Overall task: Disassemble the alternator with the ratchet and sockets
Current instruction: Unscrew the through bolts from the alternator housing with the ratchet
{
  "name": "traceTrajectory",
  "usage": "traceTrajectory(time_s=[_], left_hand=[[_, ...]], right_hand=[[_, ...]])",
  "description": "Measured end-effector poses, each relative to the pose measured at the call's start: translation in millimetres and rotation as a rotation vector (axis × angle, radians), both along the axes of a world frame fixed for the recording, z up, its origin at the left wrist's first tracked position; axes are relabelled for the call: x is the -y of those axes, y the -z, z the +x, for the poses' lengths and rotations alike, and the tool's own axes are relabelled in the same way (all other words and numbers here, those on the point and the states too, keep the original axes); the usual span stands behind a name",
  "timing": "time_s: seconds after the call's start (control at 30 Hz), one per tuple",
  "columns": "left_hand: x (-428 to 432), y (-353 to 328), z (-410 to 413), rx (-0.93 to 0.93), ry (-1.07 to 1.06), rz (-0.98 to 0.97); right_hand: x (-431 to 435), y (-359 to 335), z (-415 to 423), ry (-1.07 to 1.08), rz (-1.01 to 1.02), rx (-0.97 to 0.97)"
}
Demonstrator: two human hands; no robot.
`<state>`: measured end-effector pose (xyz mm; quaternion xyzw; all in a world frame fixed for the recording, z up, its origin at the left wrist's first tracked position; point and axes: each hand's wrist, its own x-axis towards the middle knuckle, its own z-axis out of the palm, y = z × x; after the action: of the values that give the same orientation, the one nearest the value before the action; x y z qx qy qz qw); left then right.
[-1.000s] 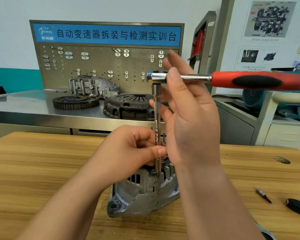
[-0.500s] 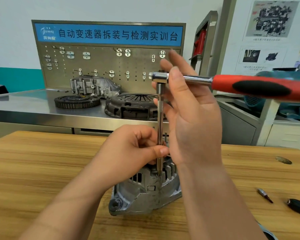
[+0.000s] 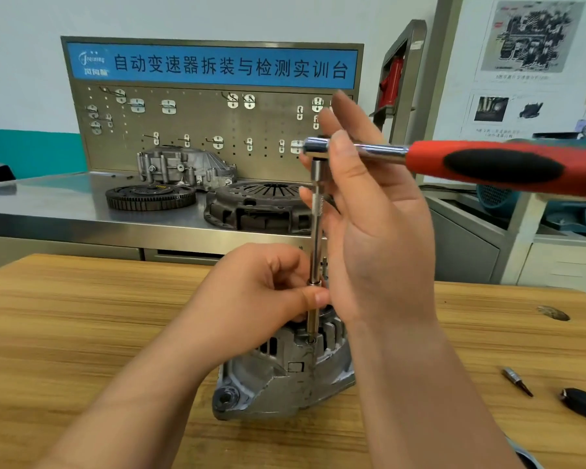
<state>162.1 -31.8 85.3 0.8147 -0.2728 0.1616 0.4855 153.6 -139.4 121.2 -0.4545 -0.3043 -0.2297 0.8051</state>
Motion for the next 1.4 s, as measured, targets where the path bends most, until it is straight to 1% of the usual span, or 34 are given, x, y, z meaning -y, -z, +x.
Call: traceTrajectory(time_s=[0.1,0.17,0.23,0.3,0.43,0.5,0.57,0.67,0.73,0.8,0.87,0.97,1.03,1.1,1.17,1.2,1.27,1.33,1.4], left_hand=[[-2.1,-1.1,-0.9,-0.009,0.05,0.019],[-3.2,-3.0,-3.0,-0.026,0.097,0.037],[-3.0,-4.2,-4.9,-0.039,0.11,0.027],[-2.3,-2.9,-4.1,-0.031,0.095,-0.008],[-1.8,-0.3,-1.8,-0.022,0.035,-0.052],[-1.7,-0.9,-1.6,-0.003,0.032,-0.036],[-2.2,-0.7,-2.0,-0.013,0.072,-0.023],[-2.5,-2.0,-3.3,-0.081,0.11,-0.012],[-2.7,-1.6,-1.8,-0.057,0.09,-0.015],[-1.8,-0.9,-1.5,-0.033,0.054,-0.039],[-1.0,-0.4,-1.0,-0.016,0.018,-0.077],[-0.9,-0.6,-0.8,-0.028,0.045,-0.098],[-2.1,-2.4,-1.9,-0.036,0.095,-0.09],[-2.7,-3.0,-3.2,-0.055,0.128,-0.057],[-3.0,-2.0,-2.2,-0.04,0.109,-0.03],[-2.6,-0.9,-1.3,-0.026,0.085,-0.03],[-0.6,0.8,0.0,-0.002,0.035,-0.041],[1.0,1.1,0.0,0.002,0.005,-0.061],[0.6,0.1,-0.6,-0.005,0.014,-0.058]], right_hand=[[1.6,0.2,0.8,-0.074,0.052,-0.005],[4.7,0.3,0.6,-0.117,0.083,-0.049],[6.6,0.3,0.4,-0.109,0.09,-0.105],[5.9,1.2,1.3,-0.058,0.068,-0.095],[0.9,1.1,1.1,0.151,-0.031,0.091],[0.3,1.4,0.6,0.192,-0.068,0.121],[0.9,1.8,0.1,0.114,-0.038,0.071],[4.0,0.6,-2.0,-0.054,0.042,-0.071],[5.1,0.2,-2.9,-0.082,0.055,-0.137],[3.7,0.0,-2.9,-0.025,0.04,-0.129],[0.7,-0.2,-2.9,0.02,0.016,-0.059],[-1.1,1.0,-1.2,0.039,-0.005,0.023],[-0.4,0.5,-2.0,-0.021,0.016,0.005],[2.5,-0.1,-3.0,-0.114,0.053,-0.065],[4.7,-1.6,-3.8,-0.164,0.061,-0.144],[4.7,-2.2,-4.0,-0.16,0.058,-0.152],[2.8,-2.0,-3.7,-0.099,0.037,-0.103],[-0.4,-1.2,-3.5,-0.014,-0.007,-0.013],[-2.4,0.3,-2.6,0.013,-0.037,0.047]])
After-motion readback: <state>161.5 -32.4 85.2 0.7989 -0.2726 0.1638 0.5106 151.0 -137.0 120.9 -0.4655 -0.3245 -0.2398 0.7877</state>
